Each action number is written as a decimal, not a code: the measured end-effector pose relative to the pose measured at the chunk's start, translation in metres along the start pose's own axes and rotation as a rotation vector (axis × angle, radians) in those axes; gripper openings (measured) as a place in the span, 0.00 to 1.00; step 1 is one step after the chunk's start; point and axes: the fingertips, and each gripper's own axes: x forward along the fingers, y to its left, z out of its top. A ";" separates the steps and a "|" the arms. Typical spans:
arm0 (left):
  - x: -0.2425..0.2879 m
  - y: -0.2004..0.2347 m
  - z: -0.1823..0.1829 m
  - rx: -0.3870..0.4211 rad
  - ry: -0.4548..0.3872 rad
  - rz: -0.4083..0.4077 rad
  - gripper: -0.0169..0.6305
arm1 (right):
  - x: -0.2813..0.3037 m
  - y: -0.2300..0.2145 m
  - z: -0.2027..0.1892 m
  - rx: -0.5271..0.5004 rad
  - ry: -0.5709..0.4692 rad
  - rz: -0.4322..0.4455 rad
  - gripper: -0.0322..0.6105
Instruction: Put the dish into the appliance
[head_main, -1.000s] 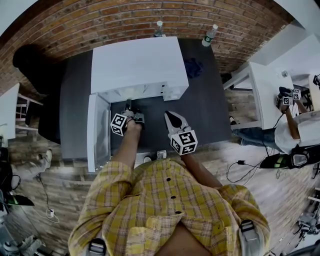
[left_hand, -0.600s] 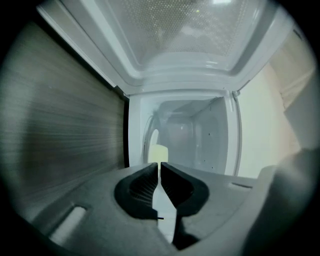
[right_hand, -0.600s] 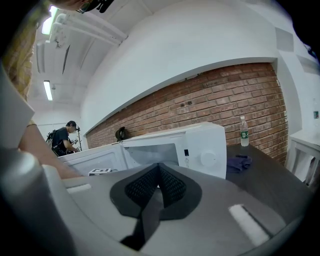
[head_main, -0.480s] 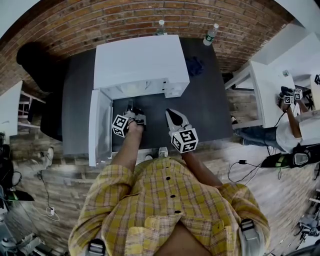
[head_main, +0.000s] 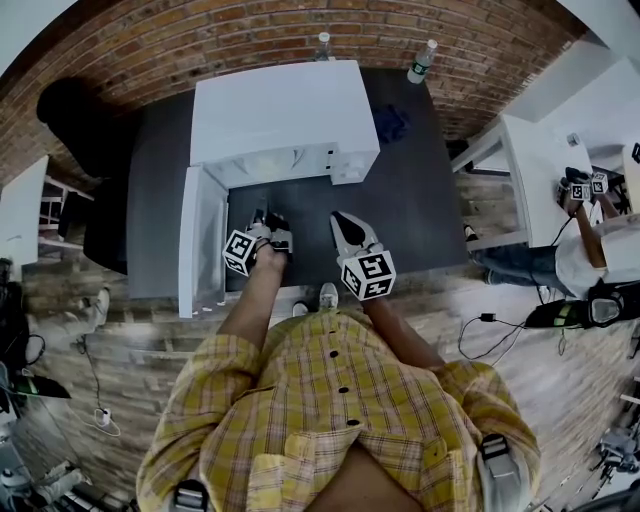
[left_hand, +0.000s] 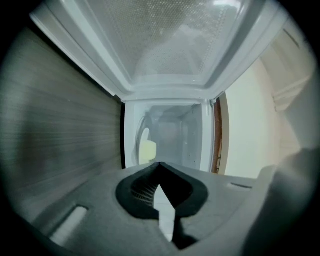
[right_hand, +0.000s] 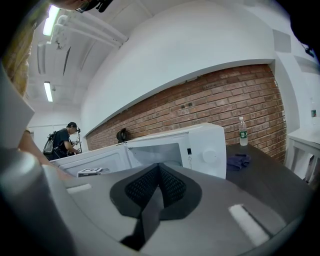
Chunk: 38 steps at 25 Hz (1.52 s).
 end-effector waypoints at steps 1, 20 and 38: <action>-0.003 -0.002 -0.001 0.001 0.002 -0.003 0.02 | -0.001 0.000 -0.001 -0.003 0.000 -0.003 0.05; -0.057 -0.079 -0.036 -0.041 0.070 -0.168 0.02 | -0.022 0.013 -0.002 -0.027 -0.009 0.001 0.05; -0.105 -0.102 -0.046 -0.043 0.083 -0.190 0.02 | -0.035 0.008 -0.001 -0.022 -0.022 -0.034 0.05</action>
